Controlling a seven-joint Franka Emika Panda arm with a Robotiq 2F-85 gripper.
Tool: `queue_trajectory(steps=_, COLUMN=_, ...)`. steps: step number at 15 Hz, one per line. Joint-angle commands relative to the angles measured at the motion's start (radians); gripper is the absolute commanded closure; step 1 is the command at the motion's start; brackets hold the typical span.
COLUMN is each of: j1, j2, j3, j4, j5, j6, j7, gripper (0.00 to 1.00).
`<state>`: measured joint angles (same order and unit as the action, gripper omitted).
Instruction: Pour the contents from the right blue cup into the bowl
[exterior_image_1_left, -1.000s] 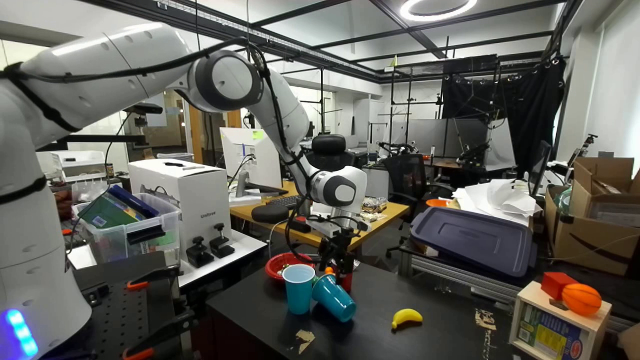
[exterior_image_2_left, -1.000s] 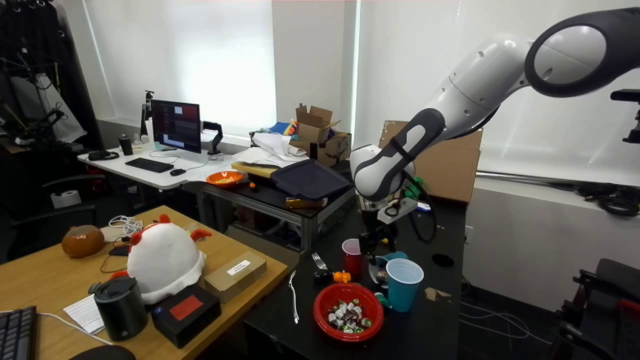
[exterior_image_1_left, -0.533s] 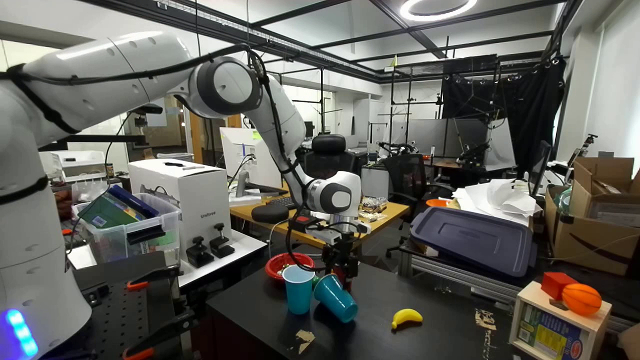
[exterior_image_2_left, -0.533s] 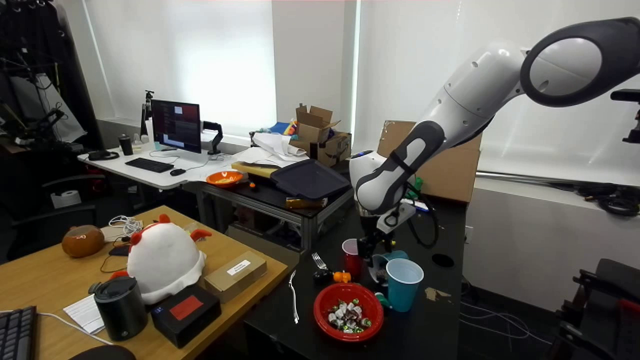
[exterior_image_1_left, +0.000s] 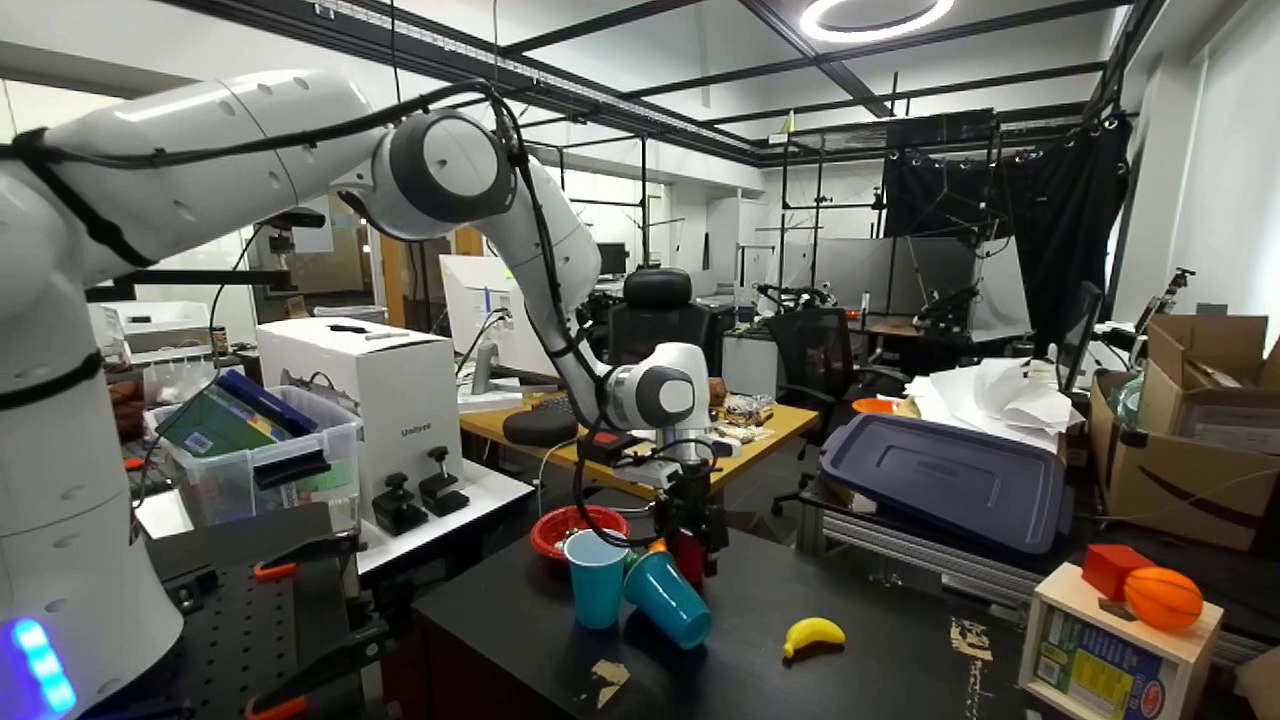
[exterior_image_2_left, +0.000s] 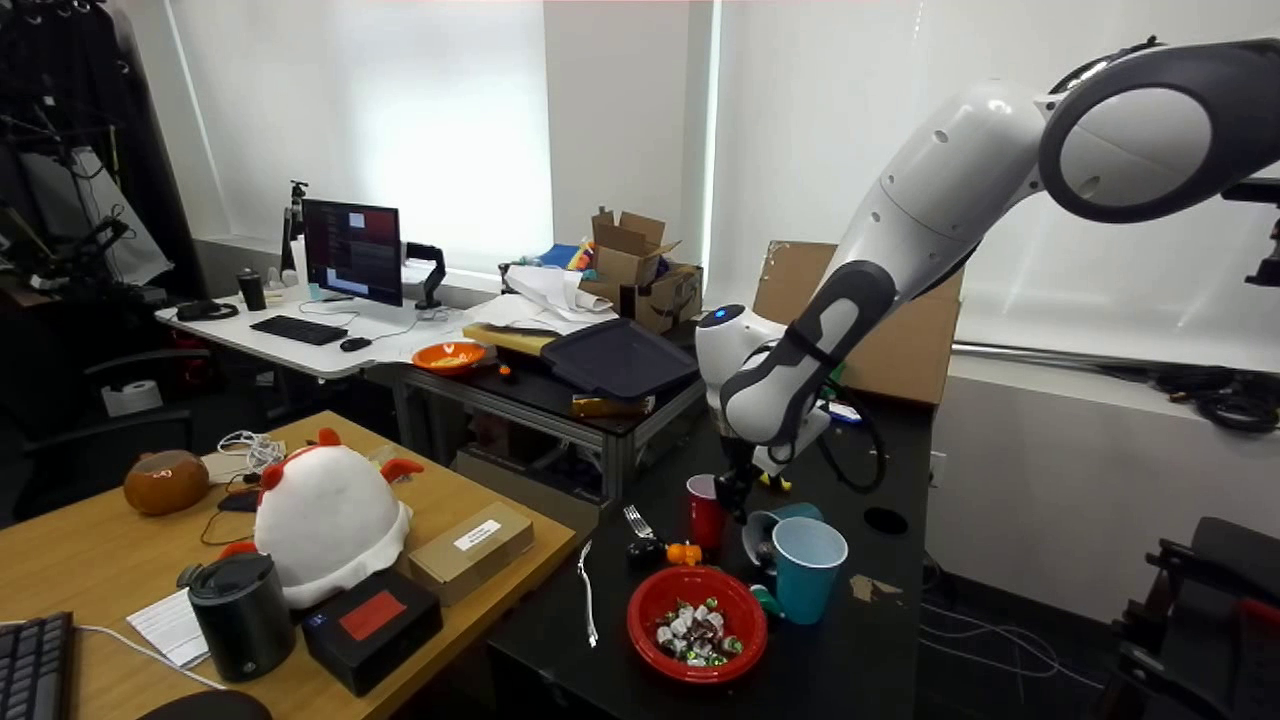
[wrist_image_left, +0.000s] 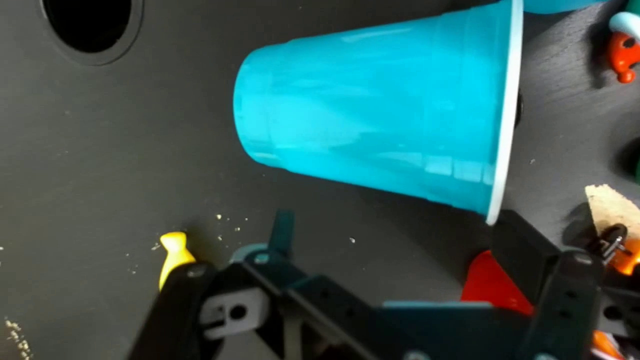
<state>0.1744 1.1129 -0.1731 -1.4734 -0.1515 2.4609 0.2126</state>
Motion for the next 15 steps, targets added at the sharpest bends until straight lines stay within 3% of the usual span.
queue_trajectory(steps=1, j1=0.041, j2=-0.038, j3=-0.034, j4=-0.058, j5=-0.035, j6=-0.004, j7=0.055, gripper=0.00)
queue_trajectory(steps=11, j1=0.011, j2=-0.057, j3=0.008, j4=-0.039, j5=-0.006, j6=-0.149, j7=0.025, gripper=0.00)
queue_trajectory(steps=15, j1=0.027, j2=-0.061, j3=-0.012, j4=-0.046, j5=-0.027, j6=-0.126, j7=0.053, gripper=0.00)
